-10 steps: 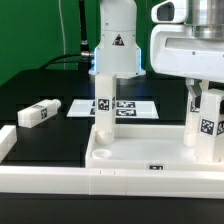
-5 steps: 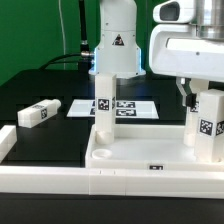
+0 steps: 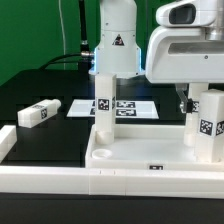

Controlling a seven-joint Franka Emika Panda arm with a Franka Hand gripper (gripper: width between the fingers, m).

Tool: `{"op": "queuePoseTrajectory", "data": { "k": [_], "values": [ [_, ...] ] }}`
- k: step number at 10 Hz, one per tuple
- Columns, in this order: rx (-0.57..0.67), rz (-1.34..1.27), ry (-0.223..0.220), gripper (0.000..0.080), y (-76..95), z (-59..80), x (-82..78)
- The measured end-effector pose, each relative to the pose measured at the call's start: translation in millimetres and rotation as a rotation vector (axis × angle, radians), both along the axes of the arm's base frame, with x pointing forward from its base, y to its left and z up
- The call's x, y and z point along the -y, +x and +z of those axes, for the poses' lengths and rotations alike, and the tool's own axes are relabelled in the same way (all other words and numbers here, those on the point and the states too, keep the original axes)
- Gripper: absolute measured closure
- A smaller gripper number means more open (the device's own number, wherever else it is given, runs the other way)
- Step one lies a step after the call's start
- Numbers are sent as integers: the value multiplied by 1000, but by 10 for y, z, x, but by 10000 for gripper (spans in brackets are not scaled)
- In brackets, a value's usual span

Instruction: Assemble desk

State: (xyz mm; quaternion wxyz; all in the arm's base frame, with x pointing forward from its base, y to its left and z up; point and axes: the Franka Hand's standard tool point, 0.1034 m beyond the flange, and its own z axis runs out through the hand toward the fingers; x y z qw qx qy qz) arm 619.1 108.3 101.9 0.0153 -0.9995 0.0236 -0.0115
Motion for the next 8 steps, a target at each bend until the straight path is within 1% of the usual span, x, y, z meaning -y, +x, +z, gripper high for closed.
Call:
{"op": "queuePoseTrajectory", "data": {
  "k": [4,5,6,7,8],
  "values": [
    [6,271,-19,150,5,0,36],
    [11,357,-46,150,24,38,18],
    [13,474,-50,150,30,39,54],
    [12,532,-52,150,29,32,88],
    [11,537,-51,150,19,21,83]
  ]
}}
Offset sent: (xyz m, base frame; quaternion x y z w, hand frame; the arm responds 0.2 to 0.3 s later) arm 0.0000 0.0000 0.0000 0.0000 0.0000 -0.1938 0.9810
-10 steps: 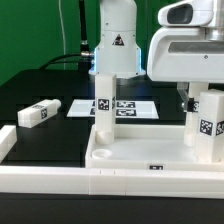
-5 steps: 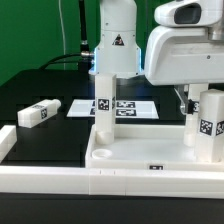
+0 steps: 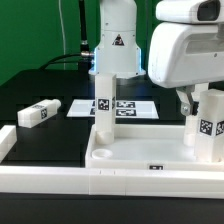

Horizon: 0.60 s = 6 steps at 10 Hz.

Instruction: Assemble desk

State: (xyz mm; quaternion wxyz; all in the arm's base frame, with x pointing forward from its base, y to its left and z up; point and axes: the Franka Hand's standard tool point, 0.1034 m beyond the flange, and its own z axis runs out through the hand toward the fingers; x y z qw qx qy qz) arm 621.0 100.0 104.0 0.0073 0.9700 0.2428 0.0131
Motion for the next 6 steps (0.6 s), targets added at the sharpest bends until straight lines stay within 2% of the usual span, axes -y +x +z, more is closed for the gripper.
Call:
{"op": "queuePoseTrajectory", "data": {
  "k": [1,2,3,4,6],
  "values": [
    [0,-3,1,251,-8,-11,-26],
    [-1,-4,1,251,-8,-13,-20],
    [-1,-5,1,433,-8,-14,-15],
    [-1,-5,1,511,-8,-15,-14],
    [-1,-5,1,511,-7,-15,-11]
  ]
}}
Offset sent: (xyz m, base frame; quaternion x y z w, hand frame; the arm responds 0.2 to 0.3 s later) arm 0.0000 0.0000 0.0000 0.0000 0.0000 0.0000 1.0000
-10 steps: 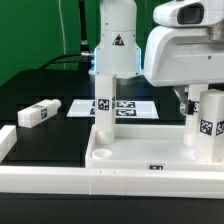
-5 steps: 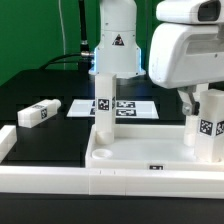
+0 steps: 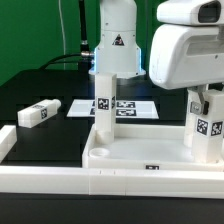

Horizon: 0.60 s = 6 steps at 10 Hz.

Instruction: Assemble desk

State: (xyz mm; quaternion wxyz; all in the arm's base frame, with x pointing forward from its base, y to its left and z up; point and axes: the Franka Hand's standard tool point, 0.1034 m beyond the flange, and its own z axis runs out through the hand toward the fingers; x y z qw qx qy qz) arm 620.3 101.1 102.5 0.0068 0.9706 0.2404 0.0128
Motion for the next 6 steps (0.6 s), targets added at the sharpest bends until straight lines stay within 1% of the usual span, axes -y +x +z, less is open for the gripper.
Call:
{"op": "queuePoseTrajectory", "data": {
  "k": [2,3,6],
  "values": [
    [0,-24,2,511,-2,-1,-4],
    [1,-116,4,511,-6,-1,-15],
    [1,-198,7,509,-2,-1,-9]
  ]
}}
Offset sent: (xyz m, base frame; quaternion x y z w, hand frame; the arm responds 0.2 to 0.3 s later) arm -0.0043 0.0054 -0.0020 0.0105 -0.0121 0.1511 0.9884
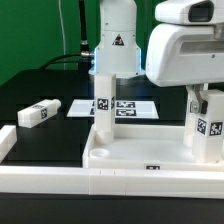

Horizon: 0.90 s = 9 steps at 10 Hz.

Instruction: Assemble desk

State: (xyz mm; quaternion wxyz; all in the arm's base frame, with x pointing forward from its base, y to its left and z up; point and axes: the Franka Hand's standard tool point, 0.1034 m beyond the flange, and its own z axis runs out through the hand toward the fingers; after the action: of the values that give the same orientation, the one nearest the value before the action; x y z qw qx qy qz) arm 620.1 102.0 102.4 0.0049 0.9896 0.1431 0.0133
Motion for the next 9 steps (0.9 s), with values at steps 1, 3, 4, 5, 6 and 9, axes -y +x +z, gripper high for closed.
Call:
{"op": "queuePoseTrajectory", "data": {
  "k": [1,3,4,5,6,9],
  "values": [
    [1,0,0,509,3,0,6],
    [2,-11,0,509,5,-1,5],
    [2,-16,-1,509,8,1,5],
    [2,-16,-1,509,8,1,6],
    [1,-58,2,509,8,1,10],
    [0,-283,15,509,8,-1,20]
  ]
}}
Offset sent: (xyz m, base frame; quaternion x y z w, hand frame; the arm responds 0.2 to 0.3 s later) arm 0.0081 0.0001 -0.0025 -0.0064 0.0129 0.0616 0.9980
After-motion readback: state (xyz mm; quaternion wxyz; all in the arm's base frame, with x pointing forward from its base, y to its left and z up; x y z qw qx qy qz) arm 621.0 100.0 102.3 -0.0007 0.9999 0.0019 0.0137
